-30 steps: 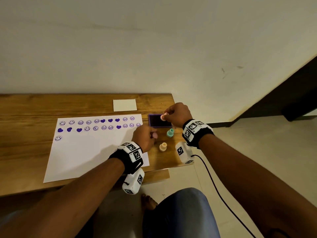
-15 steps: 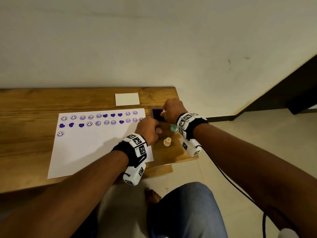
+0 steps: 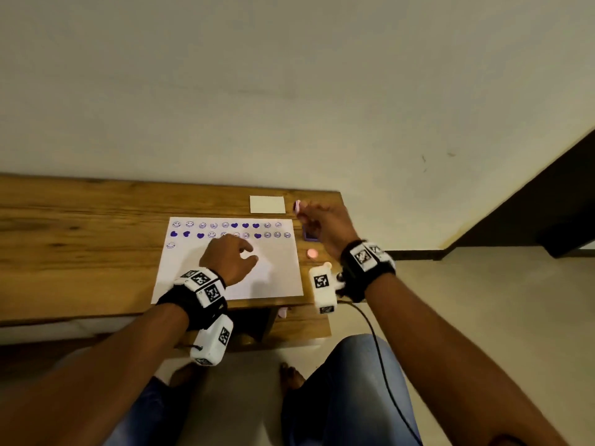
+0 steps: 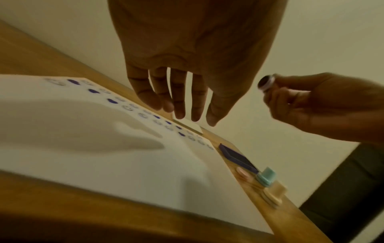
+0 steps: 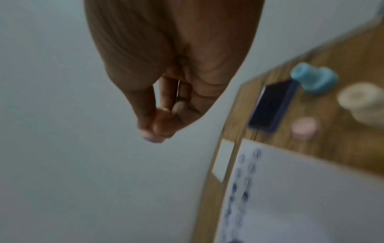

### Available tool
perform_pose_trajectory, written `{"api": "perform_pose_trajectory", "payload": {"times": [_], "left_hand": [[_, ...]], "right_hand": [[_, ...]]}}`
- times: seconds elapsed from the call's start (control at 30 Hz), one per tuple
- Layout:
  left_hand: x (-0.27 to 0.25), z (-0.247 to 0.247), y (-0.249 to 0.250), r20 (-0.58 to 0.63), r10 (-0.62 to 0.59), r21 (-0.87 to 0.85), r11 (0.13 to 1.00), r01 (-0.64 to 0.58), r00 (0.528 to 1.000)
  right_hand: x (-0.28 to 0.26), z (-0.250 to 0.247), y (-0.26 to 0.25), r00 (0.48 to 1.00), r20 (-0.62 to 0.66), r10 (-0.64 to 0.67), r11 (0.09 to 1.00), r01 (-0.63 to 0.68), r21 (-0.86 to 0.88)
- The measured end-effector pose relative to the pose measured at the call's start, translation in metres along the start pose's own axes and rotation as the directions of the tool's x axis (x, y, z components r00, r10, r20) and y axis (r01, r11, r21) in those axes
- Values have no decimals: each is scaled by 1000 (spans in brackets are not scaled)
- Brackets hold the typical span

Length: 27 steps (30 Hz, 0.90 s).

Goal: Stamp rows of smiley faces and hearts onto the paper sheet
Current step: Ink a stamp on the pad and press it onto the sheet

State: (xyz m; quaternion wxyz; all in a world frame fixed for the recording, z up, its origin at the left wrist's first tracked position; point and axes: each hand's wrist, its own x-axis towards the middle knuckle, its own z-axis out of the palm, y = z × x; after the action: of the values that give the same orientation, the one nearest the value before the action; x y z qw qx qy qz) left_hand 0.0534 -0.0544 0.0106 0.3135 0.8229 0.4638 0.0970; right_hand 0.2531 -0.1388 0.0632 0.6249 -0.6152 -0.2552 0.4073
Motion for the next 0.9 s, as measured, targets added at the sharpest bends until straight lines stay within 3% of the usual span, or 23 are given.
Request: {"api": "perform_pose_trajectory", "payload": {"times": [0.07, 0.13, 0.23, 0.37, 0.6, 0.77, 0.9], "left_hand": [[-18, -7, -14, -11, -46, -3, 999, 46, 999], [-36, -11, -27, -48, -84, -10, 996, 83, 995], [-59, -15, -42, -110, -126, 6, 992, 128, 986], [-70, -17, -63, -103, -95, 112, 988, 106, 990], [-68, -3, -79, 88, -101, 250, 965, 76, 991], [-77, 7, -78, 106, -67, 311, 950, 31, 992], [-79, 10, -66, 78, -10, 313, 950, -15, 997]], "right_hand": [[-38, 22, 1, 984, 150, 95, 930, -142, 340], [-68, 41, 10, 950, 278, 142, 790, -278, 547], [-98, 65, 30, 906, 392, 159, 609, -402, 684], [-121, 90, 44, 873, 463, 155, 500, -473, 725], [-115, 81, 44, 891, 432, 139, 463, -444, 767], [-109, 72, 47, 929, 326, 178, 489, -371, 790], [-113, 66, 49, 936, 319, 151, 482, -351, 803]]}}
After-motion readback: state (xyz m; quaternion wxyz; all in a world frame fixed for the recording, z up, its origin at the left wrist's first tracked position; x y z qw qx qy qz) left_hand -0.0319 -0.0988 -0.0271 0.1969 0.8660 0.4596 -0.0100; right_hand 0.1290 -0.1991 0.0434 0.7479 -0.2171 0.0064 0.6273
